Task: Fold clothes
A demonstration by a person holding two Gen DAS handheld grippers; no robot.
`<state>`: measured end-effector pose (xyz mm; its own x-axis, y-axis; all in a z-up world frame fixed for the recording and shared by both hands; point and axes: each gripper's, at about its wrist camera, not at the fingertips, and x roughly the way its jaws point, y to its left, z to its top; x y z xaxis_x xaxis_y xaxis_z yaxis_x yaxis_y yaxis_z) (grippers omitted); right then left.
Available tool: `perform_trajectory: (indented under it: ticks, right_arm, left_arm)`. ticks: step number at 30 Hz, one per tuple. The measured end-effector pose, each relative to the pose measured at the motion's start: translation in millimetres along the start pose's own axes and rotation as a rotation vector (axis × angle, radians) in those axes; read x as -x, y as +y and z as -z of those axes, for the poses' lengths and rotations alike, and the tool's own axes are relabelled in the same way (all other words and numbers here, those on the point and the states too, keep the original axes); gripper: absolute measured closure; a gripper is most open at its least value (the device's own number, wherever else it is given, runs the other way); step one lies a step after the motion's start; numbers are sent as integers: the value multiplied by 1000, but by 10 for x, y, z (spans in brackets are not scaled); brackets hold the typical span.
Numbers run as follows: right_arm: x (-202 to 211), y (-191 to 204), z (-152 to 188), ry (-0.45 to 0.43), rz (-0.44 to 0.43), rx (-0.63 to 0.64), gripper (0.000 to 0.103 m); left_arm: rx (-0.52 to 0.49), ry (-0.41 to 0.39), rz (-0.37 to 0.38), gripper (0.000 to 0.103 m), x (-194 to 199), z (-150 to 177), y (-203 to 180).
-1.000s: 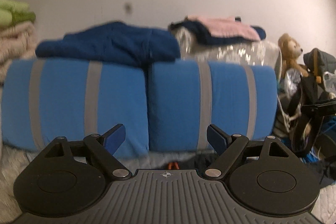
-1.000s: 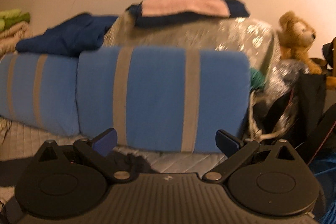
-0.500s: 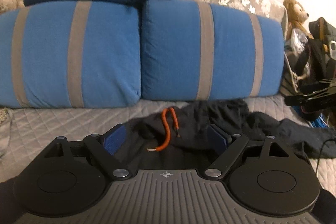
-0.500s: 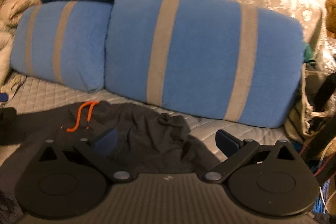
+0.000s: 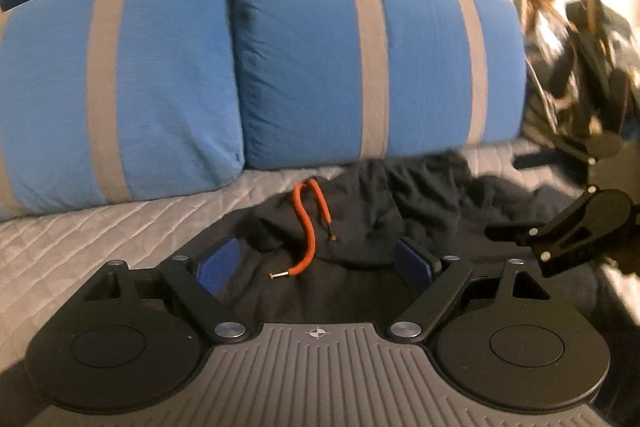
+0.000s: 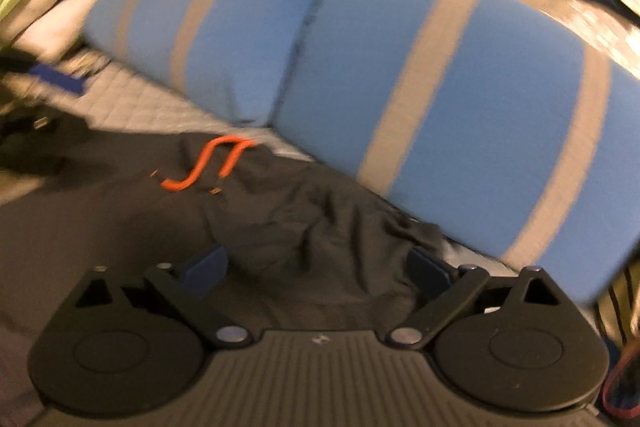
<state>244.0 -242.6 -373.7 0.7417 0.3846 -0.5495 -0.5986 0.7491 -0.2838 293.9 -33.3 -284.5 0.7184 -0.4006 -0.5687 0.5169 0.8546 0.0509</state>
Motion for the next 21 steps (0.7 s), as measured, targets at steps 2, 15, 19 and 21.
perform_trajectory:
  ticks: [2, 15, 19, 21]
  right_arm:
    - [-75, 132, 43, -3, -1, 83, 7]
    - [-728, 512, 303, 85, 35, 388, 58]
    - [-727, 414, 222, 117, -14, 286, 85]
    - [-716, 376, 184, 128, -29, 248, 88]
  left_arm:
    - [-34, 22, 17, 18, -76, 31, 10]
    - [-207, 58, 93, 18, -317, 72, -131]
    - [-266, 58, 114, 18, -404, 59, -224]
    - [-289, 57, 119, 18, -453, 53, -264]
